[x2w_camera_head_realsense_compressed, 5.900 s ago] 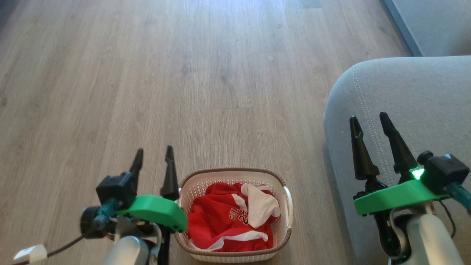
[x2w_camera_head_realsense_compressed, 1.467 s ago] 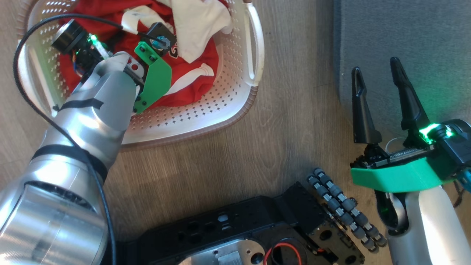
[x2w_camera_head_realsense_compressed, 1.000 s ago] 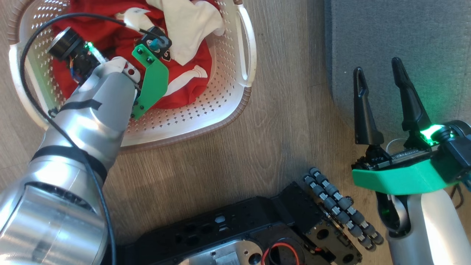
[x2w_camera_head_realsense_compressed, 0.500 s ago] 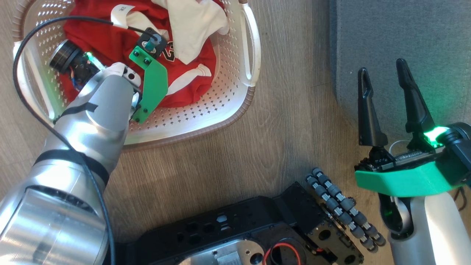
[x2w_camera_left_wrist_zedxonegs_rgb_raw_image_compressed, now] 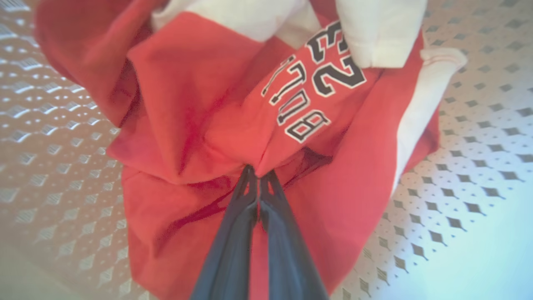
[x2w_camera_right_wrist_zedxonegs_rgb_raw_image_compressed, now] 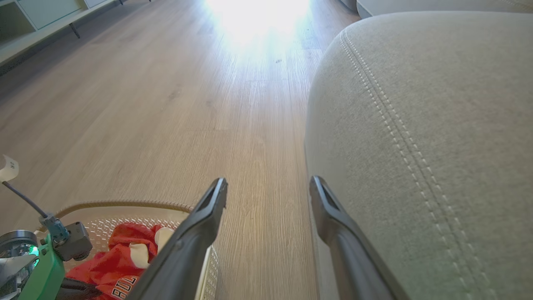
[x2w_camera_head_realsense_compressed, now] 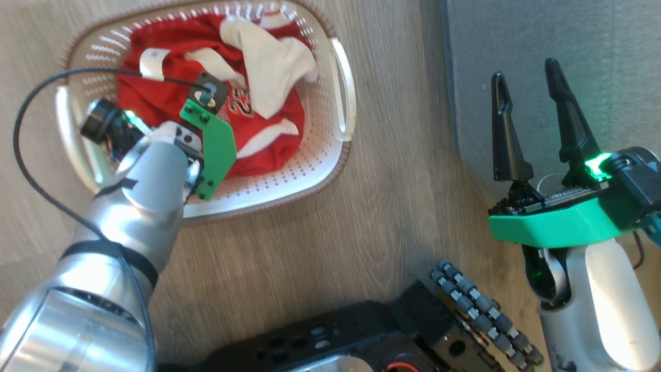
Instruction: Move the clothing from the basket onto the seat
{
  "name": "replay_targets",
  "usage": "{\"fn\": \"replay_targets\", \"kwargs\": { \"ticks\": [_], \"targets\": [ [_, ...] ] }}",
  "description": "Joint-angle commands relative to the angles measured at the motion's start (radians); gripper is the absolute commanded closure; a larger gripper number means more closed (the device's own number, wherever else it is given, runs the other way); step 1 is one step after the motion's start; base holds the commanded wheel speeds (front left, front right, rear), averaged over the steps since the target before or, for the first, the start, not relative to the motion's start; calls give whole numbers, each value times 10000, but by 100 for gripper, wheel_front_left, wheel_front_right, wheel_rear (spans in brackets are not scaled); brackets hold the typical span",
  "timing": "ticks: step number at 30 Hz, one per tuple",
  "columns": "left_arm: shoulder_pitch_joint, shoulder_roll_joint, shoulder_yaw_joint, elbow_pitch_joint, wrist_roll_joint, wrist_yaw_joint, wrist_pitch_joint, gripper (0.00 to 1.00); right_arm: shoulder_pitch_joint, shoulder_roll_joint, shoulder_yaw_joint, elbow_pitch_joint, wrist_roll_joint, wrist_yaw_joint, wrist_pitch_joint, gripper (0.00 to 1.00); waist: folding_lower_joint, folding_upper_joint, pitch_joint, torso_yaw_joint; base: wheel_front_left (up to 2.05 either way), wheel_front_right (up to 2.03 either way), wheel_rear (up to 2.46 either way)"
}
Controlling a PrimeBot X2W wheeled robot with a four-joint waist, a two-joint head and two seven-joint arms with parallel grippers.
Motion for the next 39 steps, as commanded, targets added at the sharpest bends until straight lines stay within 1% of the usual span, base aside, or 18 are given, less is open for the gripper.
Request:
{"fn": "replay_targets", "kwargs": {
  "ticks": [1, 6, 8, 10, 15, 16, 17, 21, 26, 30, 34, 36, 39],
  "targets": [
    [340, 64, 239, -117, -142, 46, -176, 100, 320, -24, 122, -180, -41, 69, -63, 0, 0, -1, -719, 289, 0, 0, 0],
    [1048, -48, 477, -117, -747, 89, -1011, 100, 369, -24, 278, 331, -374, 69, -63, 0, 0, -1, -2041, 659, 0, 0, 0],
    [1388, -59, 486, -243, -1025, -17, -1352, 100, 440, -24, 343, 546, -436, 69, -63, 0, 0, -1, -2641, 803, 0, 0, 0],
    [1730, -63, 370, -499, -1304, -122, -1658, 100, 529, -24, 363, 759, -470, 69, -63, 0, 0, -1, -3214, 918, 0, 0, 0],
    [2605, -65, -179, -1050, -1986, -179, -2266, 100, 866, -24, 432, 1306, -665, 69, -63, 0, 0, -1, -4633, 1218, 0, 0, 0],
    [2605, -65, -179, -1050, -1986, -179, -2266, 100, 866, -24, 432, 1306, -665, 69, -63, 0, 0, -1, -4633, 1218, 0, 0, 0],
    [2772, -66, -257, -1164, -2183, -166, -2388, 100, 943, -24, 440, 1409, -676, 69, -63, 0, 0, -1, -4909, 1273, 0, 0, 0],
    [3272, -66, -556, -1625, -3041, -47, -2841, 100, 1206, -24, 438, 1706, -717, 69, -63, 0, 0, -1, -5760, 1521, 0, 0, 0],
    [3640, -67, -910, -2435, -4349, 240, -3524, 100, 1563, -24, 442, 2058, -708, 69, -63, 0, 0, -1, -6736, 1799, 0, 0, 0],
    [3714, -67, -1288, -3024, -5077, 372, -3850, 100, 1822, -24, 430, 2286, -585, 69, -63, 0, 0, -1, -7440, 1978, 0, 0, 0],
    [3534, -67, -1350, -3746, -5348, 663, -3935, 100, 2067, -24, 482, 2441, -458, 69, -63, 0, 0, -1, -8041, 2109, 0, 0, 0],
    [3470, -67, -1028, -4414, -5225, 879, -3940, 100, 2210, -24, 500, 2524, -343, 69, -63, 0, 0, -1, -8308, 2181, 0, 0, 0],
    [3533, -68, -346, -5452, -4773, 1070, -3942, 100, 2428, -24, 481, 2599, -197, 69, -63, 0, 0, -1, -8664, 2270, 0, 0, 0]
  ]
}}
